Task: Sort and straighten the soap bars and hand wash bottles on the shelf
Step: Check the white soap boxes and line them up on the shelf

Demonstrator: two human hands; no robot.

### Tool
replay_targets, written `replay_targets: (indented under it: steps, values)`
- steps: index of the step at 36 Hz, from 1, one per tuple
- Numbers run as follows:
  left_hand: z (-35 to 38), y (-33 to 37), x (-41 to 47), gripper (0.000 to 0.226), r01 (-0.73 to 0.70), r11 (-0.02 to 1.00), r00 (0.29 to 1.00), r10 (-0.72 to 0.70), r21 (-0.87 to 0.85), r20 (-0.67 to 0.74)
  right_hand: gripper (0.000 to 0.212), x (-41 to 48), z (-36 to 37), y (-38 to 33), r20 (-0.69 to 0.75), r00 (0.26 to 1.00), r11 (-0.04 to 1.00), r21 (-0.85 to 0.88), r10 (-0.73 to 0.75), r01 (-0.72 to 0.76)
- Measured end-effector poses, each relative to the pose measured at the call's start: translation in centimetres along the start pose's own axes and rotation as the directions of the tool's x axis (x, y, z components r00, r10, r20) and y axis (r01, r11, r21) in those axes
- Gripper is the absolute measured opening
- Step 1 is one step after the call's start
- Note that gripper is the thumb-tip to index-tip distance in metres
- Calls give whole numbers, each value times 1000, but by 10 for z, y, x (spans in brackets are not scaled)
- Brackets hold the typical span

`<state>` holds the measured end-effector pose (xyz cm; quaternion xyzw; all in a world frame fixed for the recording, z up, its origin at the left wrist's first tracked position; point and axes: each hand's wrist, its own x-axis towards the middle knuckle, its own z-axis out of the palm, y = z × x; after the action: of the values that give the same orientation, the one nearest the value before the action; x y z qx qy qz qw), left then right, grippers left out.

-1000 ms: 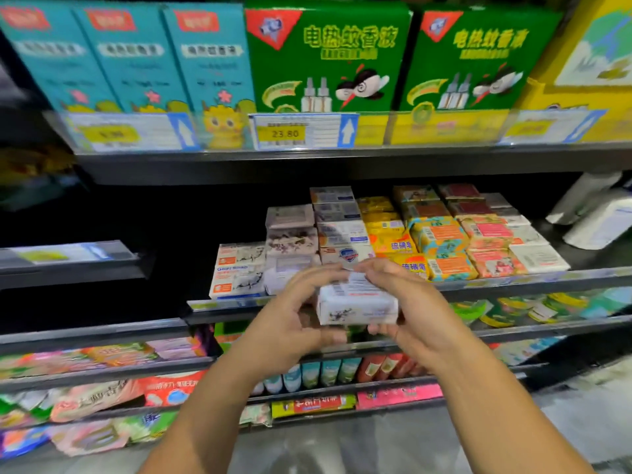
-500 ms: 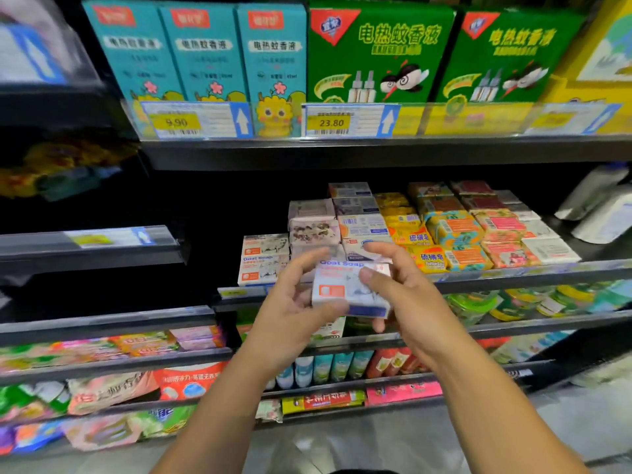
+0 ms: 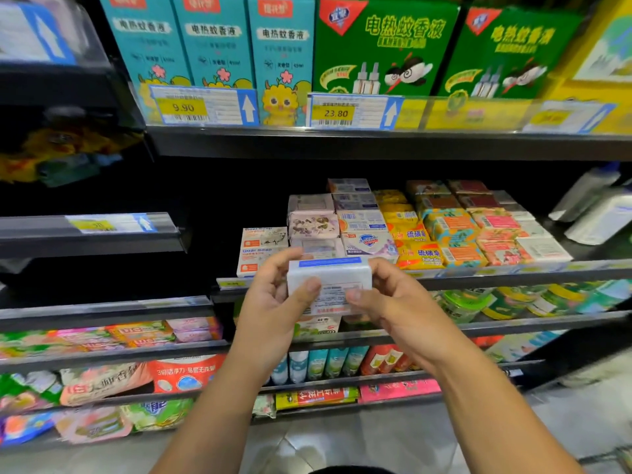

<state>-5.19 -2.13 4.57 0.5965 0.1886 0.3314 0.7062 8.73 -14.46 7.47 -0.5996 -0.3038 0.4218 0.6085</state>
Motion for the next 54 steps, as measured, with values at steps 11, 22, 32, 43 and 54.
replay_targets:
  steps: [11,22,32,43,54]
  values:
    - [-28,-7,2,74,-156,875,983,93,458,158,38,0,0,5,107,993,963,260,40,-67]
    - [-10,9,-8,47,37,999,999,-38,35,14,44,7,12,2,-42,999,999,-41,-17,16]
    - [-30,2,-5,59,-41,944,995,7,329,103,25,7,11,1,85,996,960,272,37,-59]
    - [-29,10,-13,44,-56,985,997,63,164,-41,45,6,18,9,28,996,983,-158,-88,92]
    - [-13,19,-4,66,-139,950,990,133,279,38,62,13,41,42,25,1000,997,-71,-7,9]
